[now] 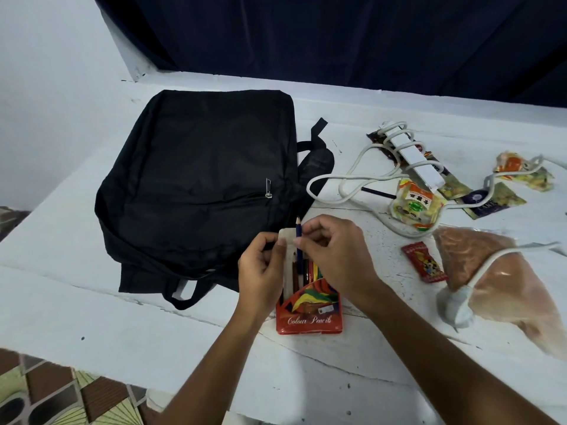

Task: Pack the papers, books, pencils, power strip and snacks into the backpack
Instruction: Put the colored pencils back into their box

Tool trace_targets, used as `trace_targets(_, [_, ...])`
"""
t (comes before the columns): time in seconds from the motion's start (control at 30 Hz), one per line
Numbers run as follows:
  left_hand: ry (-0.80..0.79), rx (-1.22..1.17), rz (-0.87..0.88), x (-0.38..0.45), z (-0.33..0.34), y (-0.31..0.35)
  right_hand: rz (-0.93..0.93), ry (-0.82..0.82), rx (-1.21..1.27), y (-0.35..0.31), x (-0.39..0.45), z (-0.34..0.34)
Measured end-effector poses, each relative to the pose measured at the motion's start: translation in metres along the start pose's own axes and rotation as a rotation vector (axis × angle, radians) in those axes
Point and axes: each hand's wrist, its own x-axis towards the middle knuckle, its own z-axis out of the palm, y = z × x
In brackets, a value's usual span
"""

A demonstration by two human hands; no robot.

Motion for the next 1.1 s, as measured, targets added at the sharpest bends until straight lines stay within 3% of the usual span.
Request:
trace_targets(0.13, [0.005, -0.005, 0.01, -0.001, 0.0, 0.0, -0.013, 0.003, -0.11, 0.001, -0.006, 0.004])
trace_targets(0.27, [0.005, -0.004, 0.013, 0.0, 0.0, 0.001, 0.038, 0.074, 0.046, -0.006, -0.004, -0.003])
trace_targets(0.43, [0.001, -0.003, 0.004, 0.0, 0.0, -0.001, 0.072, 0.038, 0.116, -0.011, -0.002, -0.004])
trace_targets(0.77, [-0.008, -0.011, 0.011, 0.0, 0.0, -0.004, 0.04, -0.126, -0.437, -0.012, -0.009, 0.001])
trace_targets(0.97, [-0.008, -0.051, -0.013, 0.0, 0.0, -0.002, 0.028, -0.225, -0.574, -0.016, -0.015, -0.001])
trace_targets(1.03, [-0.011, -0.078, -0.018, -0.001, 0.0, -0.002, 0.039, -0.307, -0.521, -0.018, -0.015, -0.006])
trace_targets(1.1, [-0.008, -0.067, -0.023, 0.0, 0.0, -0.004, 0.057, -0.285, -0.294, -0.015, -0.007, -0.016])
